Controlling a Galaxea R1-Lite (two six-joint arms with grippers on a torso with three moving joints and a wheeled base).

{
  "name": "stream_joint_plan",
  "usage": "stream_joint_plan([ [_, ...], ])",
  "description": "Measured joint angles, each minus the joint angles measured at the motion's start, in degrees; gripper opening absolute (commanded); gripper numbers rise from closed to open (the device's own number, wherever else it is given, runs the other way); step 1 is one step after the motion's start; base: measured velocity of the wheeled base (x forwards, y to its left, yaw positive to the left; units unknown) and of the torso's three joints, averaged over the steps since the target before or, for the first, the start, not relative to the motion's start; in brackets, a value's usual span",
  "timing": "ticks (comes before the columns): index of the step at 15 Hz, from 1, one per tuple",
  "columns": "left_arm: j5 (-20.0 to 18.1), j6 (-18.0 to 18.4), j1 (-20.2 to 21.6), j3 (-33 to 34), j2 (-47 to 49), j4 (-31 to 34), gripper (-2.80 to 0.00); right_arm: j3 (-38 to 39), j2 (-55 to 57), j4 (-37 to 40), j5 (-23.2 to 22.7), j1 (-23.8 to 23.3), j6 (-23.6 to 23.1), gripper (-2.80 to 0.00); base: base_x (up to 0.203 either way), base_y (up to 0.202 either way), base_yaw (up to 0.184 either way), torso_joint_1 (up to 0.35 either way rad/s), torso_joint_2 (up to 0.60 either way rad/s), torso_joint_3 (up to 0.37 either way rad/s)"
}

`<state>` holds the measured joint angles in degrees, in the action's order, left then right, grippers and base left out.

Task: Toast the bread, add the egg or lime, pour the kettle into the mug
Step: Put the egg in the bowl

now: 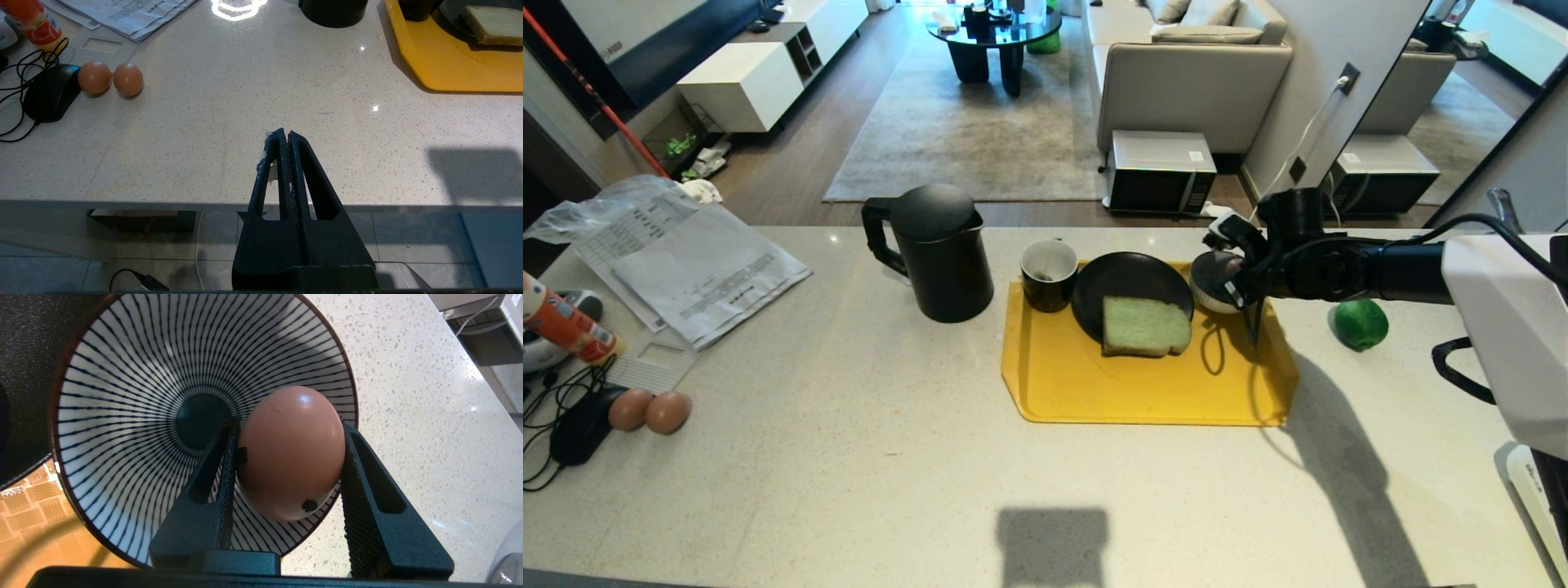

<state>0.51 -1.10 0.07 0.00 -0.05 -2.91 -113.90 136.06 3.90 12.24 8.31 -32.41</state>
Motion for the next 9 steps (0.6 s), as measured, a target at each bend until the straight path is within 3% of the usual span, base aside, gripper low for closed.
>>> stream_joint_plan([
  [1,0.0,0.0,0.0,0.0,0.0,0.0,-2.8,0.0,0.0,0.0,0.0,0.0,0.0,-2.8,0.0,0.0,0.0,0.0,0.0,0.0],
  [2,0.0,0.0,0.0,0.0,0.0,0.0,-2.8,0.0,0.0,0.0,0.0,0.0,0.0,0.0,0.0,0.0,0.0,0.0,0.0,0.0],
  [9,0.0,0.0,0.0,0.0,0.0,0.0,-2.8,0.0,-0.3,0.0,0.0,0.2,0.1,0.0,0.0,0.0,0.0,0.0,0.0,0.0],
])
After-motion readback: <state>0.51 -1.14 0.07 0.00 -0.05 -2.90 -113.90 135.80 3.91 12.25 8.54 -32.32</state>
